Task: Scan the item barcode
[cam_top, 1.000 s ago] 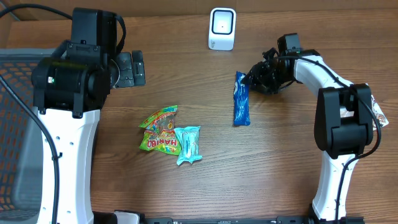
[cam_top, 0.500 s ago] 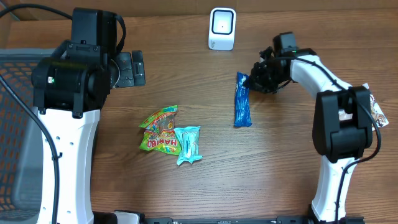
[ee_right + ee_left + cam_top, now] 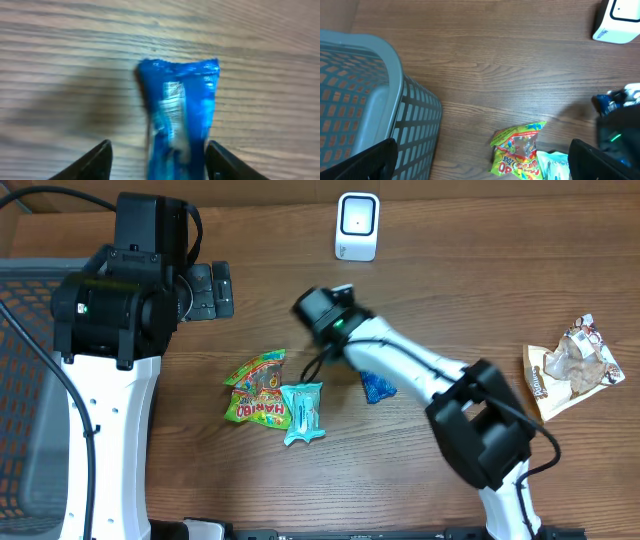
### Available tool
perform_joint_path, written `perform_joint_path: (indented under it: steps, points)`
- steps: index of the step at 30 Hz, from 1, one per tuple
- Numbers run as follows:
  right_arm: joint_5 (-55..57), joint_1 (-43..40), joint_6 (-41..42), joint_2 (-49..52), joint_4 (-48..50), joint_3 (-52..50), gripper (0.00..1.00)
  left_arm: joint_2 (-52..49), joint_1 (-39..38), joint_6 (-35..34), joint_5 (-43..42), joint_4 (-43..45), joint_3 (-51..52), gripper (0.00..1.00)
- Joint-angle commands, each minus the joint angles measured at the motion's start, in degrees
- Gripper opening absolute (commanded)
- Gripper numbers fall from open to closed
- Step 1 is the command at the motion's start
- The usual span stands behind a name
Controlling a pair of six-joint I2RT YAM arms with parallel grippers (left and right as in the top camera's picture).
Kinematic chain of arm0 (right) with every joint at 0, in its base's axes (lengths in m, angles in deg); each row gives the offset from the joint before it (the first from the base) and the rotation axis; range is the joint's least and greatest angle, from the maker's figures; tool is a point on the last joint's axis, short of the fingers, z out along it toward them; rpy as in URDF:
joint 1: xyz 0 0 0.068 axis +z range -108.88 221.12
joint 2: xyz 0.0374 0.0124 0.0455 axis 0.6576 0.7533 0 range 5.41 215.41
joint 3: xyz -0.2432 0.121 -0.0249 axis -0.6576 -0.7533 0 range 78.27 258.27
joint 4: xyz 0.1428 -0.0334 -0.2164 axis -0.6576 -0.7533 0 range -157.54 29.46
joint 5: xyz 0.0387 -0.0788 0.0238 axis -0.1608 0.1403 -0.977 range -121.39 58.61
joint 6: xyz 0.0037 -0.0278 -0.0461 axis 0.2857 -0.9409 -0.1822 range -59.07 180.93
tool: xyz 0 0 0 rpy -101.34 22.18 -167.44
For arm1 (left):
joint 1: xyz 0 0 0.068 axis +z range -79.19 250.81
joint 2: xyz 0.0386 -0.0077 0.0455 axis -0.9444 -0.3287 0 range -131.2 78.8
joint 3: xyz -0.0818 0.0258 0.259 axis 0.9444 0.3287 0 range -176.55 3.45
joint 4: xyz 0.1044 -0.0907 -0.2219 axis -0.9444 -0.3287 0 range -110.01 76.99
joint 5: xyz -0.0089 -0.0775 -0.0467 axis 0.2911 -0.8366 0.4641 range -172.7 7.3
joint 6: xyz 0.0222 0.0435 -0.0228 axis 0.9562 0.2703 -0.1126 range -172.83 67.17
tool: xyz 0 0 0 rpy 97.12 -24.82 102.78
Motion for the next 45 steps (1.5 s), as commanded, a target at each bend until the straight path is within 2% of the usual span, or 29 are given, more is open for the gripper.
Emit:
perform_joint_path:
  steps: [1,2,5,7,11,14,16,18,20,25,29,34,40,41,42,44,45]
  points:
    - [9.6,0.4,3.3,-1.8,-0.5,1.9,0.78,-0.2,0.2,1.3,0.8,0.0,-0.7,1.0]
    - [7.1,-0.3,4.3,-1.8,-1.5,3.1,0.82,-0.2,0.2,1.3,0.8,0.0,-0.7,1.0]
    - [-1.3,-4.0,4.4,-1.9,-3.9,6.3,0.85,-0.2,0.2,1.3,0.8,0.0,-0.7,0.99]
    - [-11.7,-9.0,3.5,-1.9,-5.7,8.3,0.88,-0.2,0.2,1.3,0.8,0.0,-0.7,1.0]
    - [-36.3,-18.5,-4.5,-1.7,-7.6,7.6,0.88,-0.2,0.2,1.3,0.8,0.0,-0.7,1.0]
    - [-45.9,-22.9,-8.9,-1.7,-9.6,5.4,0.87,-0.2,0.2,1.3,0.8,0.0,-0.7,1.0]
    - [-46.4,-24.3,-11.3,-1.7,-11.6,4.0,0.85,-0.2,0.2,1.3,0.8,0.0,-0.7,1.0]
    - [-46.0,-24.4,-14.7,-1.7,-13.8,3.1,0.77,-0.2,0.2,1.3,0.8,0.0,-0.7,1.0]
    - [-44.5,-24.0,-15.6,-1.7,-14.7,3.0,0.76,-0.2,0.2,1.3,0.8,0.0,-0.7,1.0]
    - [-41.3,-21.6,-13.9,-1.7,-12.9,1.2,0.76,-0.2,0.2,1.3,0.8,0.0,-0.7,1.0]
    - [-45.9,-21.6,-12.0,-1.6,-10.4,-3.6,0.7,-0.2,0.2,1.3,0.8,0.0,-0.7,1.0]
    - [-48.0,-21.6,-10.6,-1.6,-11.9,-8.8,0.66,-0.2,0.2,1.3,0.8,0.0,-0.7,1.0]
    - [-47.9,-21.6,-11.1,-1.6,-13.2,-9.4,0.65,-0.2,0.2,1.3,0.8,0.0,-0.7,1.0]
    - [-47.8,-21.6,-11.4,-1.6,-12.8,-9.4,0.61,-0.2,0.2,1.3,0.8,0.0,-0.7,1.0]
    - [-47.7,-21.7,-12.2,-1.6,-12.1,-9.4,0.42,-0.2,0.2,1.3,0.8,0.0,-0.7,1.0]
    - [-47.7,-21.7,-12.4,-1.6,-11.1,-9.4,0.32,-0.2,0.2,1.3,0.8,0.0,-0.7,1.0]
    - [-47.7,-21.7,-12.4,-1.6,-11.0,-9.4,0.2,-0.2,0.2,1.3,0.8,0.0,-0.7,0.99]
